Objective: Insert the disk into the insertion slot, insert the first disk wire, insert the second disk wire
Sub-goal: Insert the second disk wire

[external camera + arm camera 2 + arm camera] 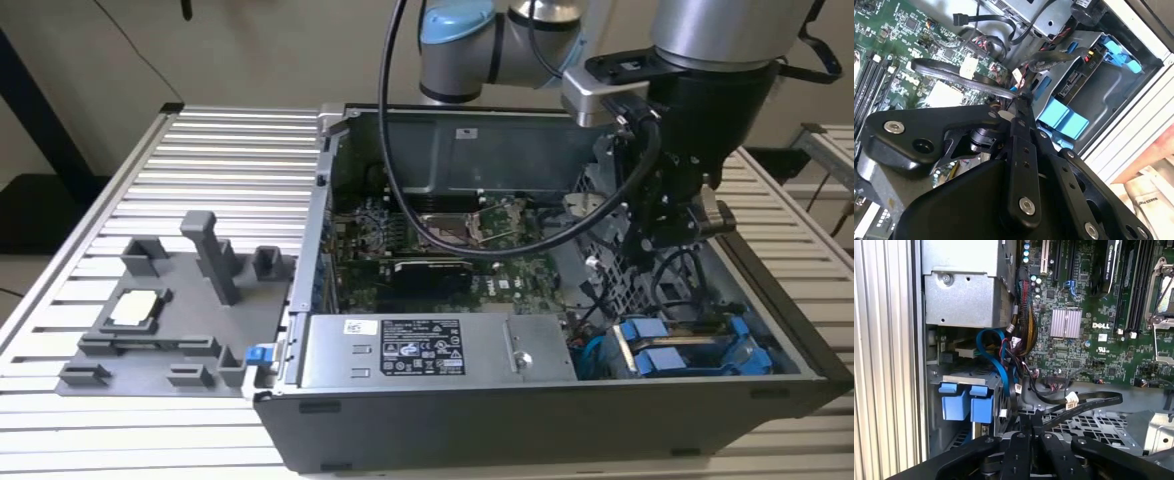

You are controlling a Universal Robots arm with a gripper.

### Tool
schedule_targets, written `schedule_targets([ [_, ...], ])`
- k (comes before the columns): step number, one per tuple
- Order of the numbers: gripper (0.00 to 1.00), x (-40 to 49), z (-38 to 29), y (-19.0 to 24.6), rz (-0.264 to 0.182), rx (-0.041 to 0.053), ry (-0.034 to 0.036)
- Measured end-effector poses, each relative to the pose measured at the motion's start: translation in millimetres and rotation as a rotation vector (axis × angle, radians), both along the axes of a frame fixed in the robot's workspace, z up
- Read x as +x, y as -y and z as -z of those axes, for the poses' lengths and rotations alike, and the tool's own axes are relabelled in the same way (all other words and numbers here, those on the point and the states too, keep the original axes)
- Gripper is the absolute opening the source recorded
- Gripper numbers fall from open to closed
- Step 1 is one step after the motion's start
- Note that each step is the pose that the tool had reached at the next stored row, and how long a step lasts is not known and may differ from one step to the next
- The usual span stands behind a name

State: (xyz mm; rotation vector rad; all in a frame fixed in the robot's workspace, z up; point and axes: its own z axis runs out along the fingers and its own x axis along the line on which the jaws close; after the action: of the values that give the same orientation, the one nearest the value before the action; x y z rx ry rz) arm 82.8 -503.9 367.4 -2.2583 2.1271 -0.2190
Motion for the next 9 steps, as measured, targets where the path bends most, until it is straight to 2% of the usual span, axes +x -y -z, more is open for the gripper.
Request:
schedule_targets([
  [2,0.20,-0.3,-0.4,0.0,0.000,-0.0039,0.0001],
  [3,0.26,-0.6,-0.4,0.0,0.000,-0.0119,0.0001],
  [5,0.26,-0.7,-0.5,-0.2,0.000,-0.0407,0.0000],
  [6,0.26,-0.7,-0.4,-0.4,0.000,-0.0486,0.0000],
  [9,0.26,-1.7,1.0,-0.9,0.000,-0.0553,0.0042],
])
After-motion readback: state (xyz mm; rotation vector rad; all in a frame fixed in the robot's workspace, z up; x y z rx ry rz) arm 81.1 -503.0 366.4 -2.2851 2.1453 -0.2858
